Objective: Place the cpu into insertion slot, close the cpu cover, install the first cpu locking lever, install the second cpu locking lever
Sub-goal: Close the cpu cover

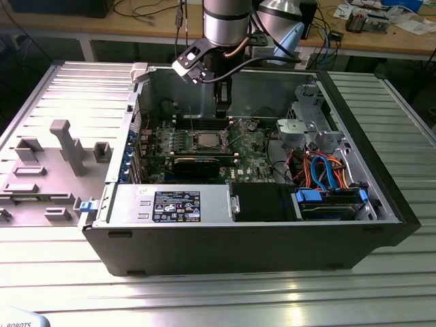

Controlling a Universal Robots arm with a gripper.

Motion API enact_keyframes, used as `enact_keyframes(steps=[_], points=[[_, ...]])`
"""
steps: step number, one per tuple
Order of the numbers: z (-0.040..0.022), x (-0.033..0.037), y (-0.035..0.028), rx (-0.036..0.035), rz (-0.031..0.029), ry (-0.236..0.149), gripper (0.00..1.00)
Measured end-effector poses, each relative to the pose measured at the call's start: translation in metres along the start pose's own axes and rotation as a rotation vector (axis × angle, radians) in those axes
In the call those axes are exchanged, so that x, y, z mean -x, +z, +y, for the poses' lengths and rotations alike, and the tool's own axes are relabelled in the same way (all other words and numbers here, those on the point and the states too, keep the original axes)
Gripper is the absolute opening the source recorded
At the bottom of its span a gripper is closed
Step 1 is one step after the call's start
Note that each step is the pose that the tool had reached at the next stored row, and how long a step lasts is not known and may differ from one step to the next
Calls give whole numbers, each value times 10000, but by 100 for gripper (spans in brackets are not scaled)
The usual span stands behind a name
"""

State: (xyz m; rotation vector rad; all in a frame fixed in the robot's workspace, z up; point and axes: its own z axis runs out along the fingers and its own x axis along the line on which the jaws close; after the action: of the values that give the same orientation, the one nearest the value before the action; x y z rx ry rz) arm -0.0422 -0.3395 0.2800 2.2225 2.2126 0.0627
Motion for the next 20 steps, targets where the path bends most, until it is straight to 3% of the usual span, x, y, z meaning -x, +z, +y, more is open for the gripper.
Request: enact_keyframes(steps=[13, 14, 16, 20], points=[[24, 0, 1, 0, 0, 0, 11], [32, 0, 1, 0, 0, -1, 11], [115, -1, 4, 0, 0, 0, 11], [175, -1, 7, 1, 1, 0, 11]])
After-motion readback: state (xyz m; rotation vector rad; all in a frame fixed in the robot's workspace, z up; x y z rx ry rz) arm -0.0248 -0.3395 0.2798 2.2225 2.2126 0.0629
